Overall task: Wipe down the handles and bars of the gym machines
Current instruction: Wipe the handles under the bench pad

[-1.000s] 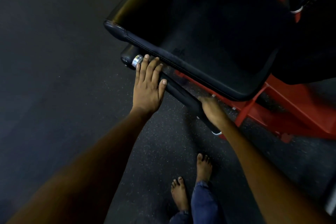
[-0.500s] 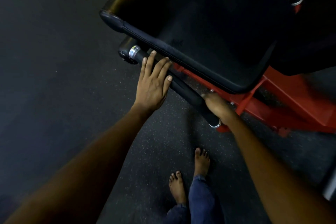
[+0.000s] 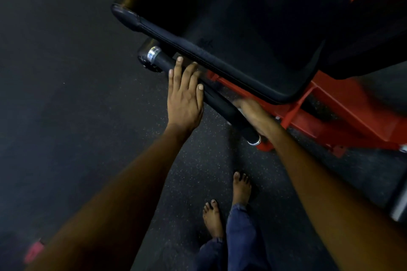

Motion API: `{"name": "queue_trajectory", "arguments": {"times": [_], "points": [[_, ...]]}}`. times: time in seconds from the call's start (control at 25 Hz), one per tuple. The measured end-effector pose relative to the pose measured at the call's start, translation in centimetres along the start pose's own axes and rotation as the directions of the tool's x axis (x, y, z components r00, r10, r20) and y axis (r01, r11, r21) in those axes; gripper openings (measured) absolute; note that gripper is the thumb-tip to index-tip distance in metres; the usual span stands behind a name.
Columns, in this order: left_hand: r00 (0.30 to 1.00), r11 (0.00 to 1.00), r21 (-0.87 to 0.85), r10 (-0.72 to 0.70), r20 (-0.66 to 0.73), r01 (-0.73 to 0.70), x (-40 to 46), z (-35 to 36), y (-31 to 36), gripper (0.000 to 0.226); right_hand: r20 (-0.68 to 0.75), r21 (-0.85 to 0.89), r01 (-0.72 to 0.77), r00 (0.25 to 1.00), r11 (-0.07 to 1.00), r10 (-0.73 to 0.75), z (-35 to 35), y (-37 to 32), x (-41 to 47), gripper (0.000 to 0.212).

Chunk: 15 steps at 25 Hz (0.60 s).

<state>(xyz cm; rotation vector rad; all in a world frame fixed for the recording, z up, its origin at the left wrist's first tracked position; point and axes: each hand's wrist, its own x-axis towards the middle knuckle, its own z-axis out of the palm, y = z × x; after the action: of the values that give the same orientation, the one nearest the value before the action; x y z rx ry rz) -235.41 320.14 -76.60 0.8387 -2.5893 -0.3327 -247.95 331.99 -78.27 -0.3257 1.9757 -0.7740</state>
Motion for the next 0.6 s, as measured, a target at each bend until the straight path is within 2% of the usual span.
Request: {"name": "queue_trajectory", "arguments": {"times": [0.04, 0.12, 0.16, 0.28, 0.32, 0.4, 0.52, 0.56, 0.6], "points": [[1.000, 1.000, -0.007, -0.012, -0.003, 0.012, 0.0, 0.1, 0.1, 0.045, -0.025, 0.049, 0.179, 0.984, 0.983, -0.178, 0.7, -1.0, -0.5, 0.031], [1.000, 0.999, -0.035, -0.019, 0.002, 0.019, -0.1, 0.0, 0.0, 0.046, -0.190, -0.032, 0.338, 0.922, 0.941, -0.338, 1.7, 0.3, -3.3, 0.030], [1.000, 0.999, -0.049, -0.016, 0.004, 0.016, -0.2, 0.0, 0.0, 0.046, -0.250, 0.009, 0.304, 0.923, 0.952, -0.293, 1.8, 2.3, -5.0, 0.030], [1.000, 0.994, -0.107, -0.015, 0.013, 0.017, -0.1, -0.1, 0.0, 0.046, -0.378, -0.039, 0.127, 0.916, 0.991, -0.132, 0.9, 6.2, -7.6, 0.033], [1.000, 0.992, -0.127, -0.023, 0.012, 0.025, -0.1, -0.1, -0.1, 0.046, -0.435, -0.085, 0.158, 0.882, 0.984, -0.179, 0.7, 5.3, -7.2, 0.033], [0.999, 0.987, -0.159, -0.037, -0.005, 0.036, -0.2, 0.2, -0.1, 0.045, -0.509, -0.183, 0.391, 0.747, 0.902, -0.427, 1.2, 0.8, -6.4, 0.034], [0.999, 0.977, -0.210, -0.038, -0.016, 0.034, -0.2, 0.2, -0.2, 0.044, -0.339, -0.348, 0.650, 0.584, 0.675, -0.737, 3.5, -2.8, -6.5, 0.029], [0.999, 0.976, -0.215, -0.035, -0.011, 0.031, -0.2, 0.1, -0.3, 0.044, -0.280, -0.413, 0.681, 0.536, 0.604, -0.796, 3.9, -1.7, -6.3, 0.027], [0.999, 0.977, -0.211, -0.032, -0.005, 0.030, -0.2, 0.0, -0.3, 0.044, -0.270, -0.433, 0.684, 0.523, 0.587, -0.809, 4.1, 0.5, -6.0, 0.025]]}}
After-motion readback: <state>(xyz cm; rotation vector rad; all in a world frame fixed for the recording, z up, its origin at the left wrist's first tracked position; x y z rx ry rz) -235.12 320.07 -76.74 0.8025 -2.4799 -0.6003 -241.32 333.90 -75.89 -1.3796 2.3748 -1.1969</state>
